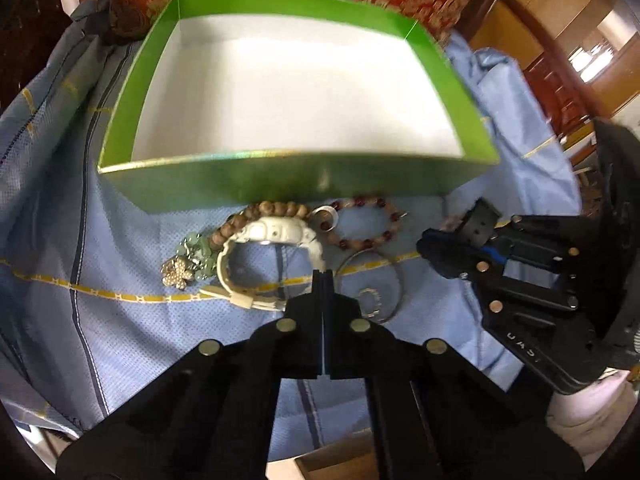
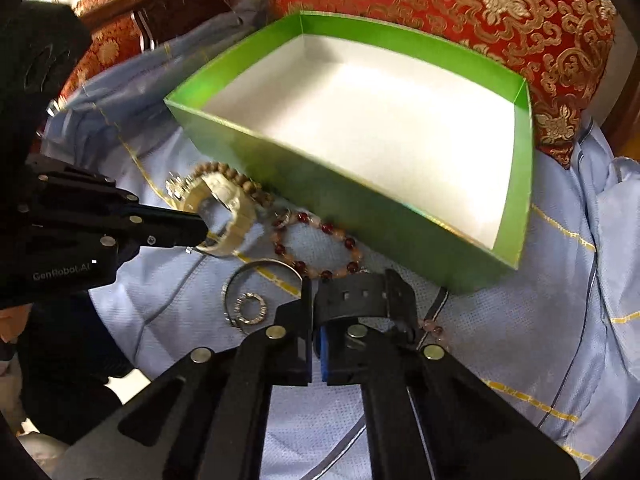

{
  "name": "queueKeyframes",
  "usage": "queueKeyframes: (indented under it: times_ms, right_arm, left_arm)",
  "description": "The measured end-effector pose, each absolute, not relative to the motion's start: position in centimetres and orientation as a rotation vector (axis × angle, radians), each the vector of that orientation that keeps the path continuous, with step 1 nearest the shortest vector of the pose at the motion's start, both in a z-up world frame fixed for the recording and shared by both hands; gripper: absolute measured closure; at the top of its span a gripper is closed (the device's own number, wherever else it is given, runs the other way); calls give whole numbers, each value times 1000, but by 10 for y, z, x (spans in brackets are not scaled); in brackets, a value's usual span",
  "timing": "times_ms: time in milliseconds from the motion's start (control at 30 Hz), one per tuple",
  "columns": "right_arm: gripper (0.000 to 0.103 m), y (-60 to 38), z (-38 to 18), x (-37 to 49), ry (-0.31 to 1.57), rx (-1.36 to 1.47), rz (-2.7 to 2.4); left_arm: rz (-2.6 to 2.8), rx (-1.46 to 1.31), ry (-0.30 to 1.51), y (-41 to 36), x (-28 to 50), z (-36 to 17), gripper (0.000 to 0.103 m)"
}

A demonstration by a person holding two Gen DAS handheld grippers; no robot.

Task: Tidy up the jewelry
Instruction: 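Grasp the white watch with the left tool while the right tool grasps the black watch, then carry both watches into the green box and open both tools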

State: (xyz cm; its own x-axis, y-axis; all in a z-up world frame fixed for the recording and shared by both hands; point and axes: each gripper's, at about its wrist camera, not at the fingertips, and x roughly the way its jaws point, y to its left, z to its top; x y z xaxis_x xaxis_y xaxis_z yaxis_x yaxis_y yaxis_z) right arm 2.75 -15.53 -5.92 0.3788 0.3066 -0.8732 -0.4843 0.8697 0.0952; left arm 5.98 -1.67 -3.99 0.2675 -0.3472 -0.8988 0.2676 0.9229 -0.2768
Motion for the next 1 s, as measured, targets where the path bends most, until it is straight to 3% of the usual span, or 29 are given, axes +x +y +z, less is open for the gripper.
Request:
queueKeyframes:
  times_ms: [67, 100, 133, 200, 300, 333, 367, 433, 800, 1000]
  right_arm:
    - [100, -159, -55, 27, 1056, -183, 502]
    - [100, -160, -55, 28, 1058, -183, 496]
    - [100, -162, -57, 28, 1063, -179, 488]
    - [100, -161, -61, 30, 1075, -184, 468]
    - [100, -159, -68, 33, 1095, -207, 446]
    - [100, -158, -70, 34, 1101, -209, 447]
    - [100, -155, -73, 33, 1104, -216, 446]
    - [100, -155, -73, 32, 1102, -222, 442]
    - [100, -174, -31, 25, 1019, -122, 481]
    - [100, -167, 20, 42, 898, -129, 479]
  left_arm:
    - [-438, -81, 1229, -20, 59, -37, 100]
    - [-437, -72, 1233, -19, 58, -37, 88]
    - [-424, -46, 1242, -26, 58, -41, 69]
    - [-397, 16, 1250, -34, 57, -48, 60]
    - [-374, 75, 1276, -42, 61, -62, 63]
    - [-358, 92, 1288, -45, 63, -67, 82]
    - [-335, 111, 1298, -47, 65, -72, 91]
    - [-333, 113, 1303, -52, 68, -74, 97]
    - [-491, -109, 1100, -17, 41, 16, 99]
    - [-458, -97, 1030, -33, 87, 57, 98]
